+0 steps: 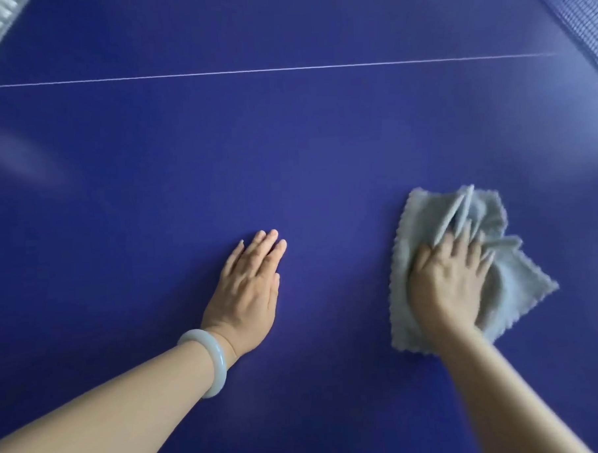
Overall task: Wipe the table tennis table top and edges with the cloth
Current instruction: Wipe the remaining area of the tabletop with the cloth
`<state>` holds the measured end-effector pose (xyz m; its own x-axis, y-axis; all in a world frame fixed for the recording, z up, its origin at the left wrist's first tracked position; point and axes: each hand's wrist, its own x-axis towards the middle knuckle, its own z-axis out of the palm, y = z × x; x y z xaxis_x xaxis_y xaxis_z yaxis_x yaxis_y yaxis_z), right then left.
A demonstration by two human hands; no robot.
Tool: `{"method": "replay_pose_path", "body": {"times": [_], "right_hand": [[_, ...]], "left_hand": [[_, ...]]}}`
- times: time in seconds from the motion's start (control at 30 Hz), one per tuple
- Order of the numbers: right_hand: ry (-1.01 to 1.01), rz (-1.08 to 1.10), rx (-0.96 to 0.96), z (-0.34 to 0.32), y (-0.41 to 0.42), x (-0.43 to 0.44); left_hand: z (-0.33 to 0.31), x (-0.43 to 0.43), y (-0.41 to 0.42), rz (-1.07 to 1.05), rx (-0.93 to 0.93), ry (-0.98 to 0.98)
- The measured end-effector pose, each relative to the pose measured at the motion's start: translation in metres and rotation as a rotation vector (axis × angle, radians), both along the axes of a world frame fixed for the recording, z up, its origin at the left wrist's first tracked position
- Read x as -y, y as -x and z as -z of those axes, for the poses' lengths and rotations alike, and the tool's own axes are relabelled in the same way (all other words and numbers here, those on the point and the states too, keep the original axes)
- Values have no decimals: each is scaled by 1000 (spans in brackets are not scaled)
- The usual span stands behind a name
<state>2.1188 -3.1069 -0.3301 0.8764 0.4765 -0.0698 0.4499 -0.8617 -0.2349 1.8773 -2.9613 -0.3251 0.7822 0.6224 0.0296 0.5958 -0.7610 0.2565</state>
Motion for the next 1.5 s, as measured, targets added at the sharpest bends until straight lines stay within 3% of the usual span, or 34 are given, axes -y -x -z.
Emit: {"method": "replay_pose_path", "body": {"times": [0.17,0.33,0.4,0.53,0.6,0.67,0.77,0.87,0.93,1.0,1.1,1.17,1.37,1.5], "right_hand": [[76,-426,43,3,94,-60],[-83,-751,44,-7,14,-117],[-89,-647,147,-6,-30,-109],[-6,19,-31,-4,-55,-56],[-5,55,-4,1,-12,-42],[-10,-63,27,2,39,-44],[-33,-419,29,4,85,-69],[-82,-791,-27,0,60,-105],[-102,-920,-29,-4,16,-122],[-107,-835,21,-6,-33,-124],[-30,-363,51,-5,-96,-95],[6,-181,15,-5,-108,-66],[90,-156,14,1,-54,-11],[115,-362,-1,-5,-36,-57]], "left_hand": [[-2,-1,-2,13,-15,-13],[3,-1,1,24,-23,-16],[4,-1,1,32,-30,-28],[-1,0,-1,28,-37,-24],[-2,1,-2,22,-54,-18],[-4,-1,-2,21,-62,-20],[-7,0,-3,33,-40,-33],[-11,1,-14,7,-57,-45],[-13,1,-31,-41,-35,-45],[-15,-2,-59,-41,-14,-33],[-11,-15,-114,-32,-31,-46],[-7,-27,-151,-88,-39,-46],[7,-41,-186,-259,23,-29],[5,-41,-186,-251,28,-26]]}}
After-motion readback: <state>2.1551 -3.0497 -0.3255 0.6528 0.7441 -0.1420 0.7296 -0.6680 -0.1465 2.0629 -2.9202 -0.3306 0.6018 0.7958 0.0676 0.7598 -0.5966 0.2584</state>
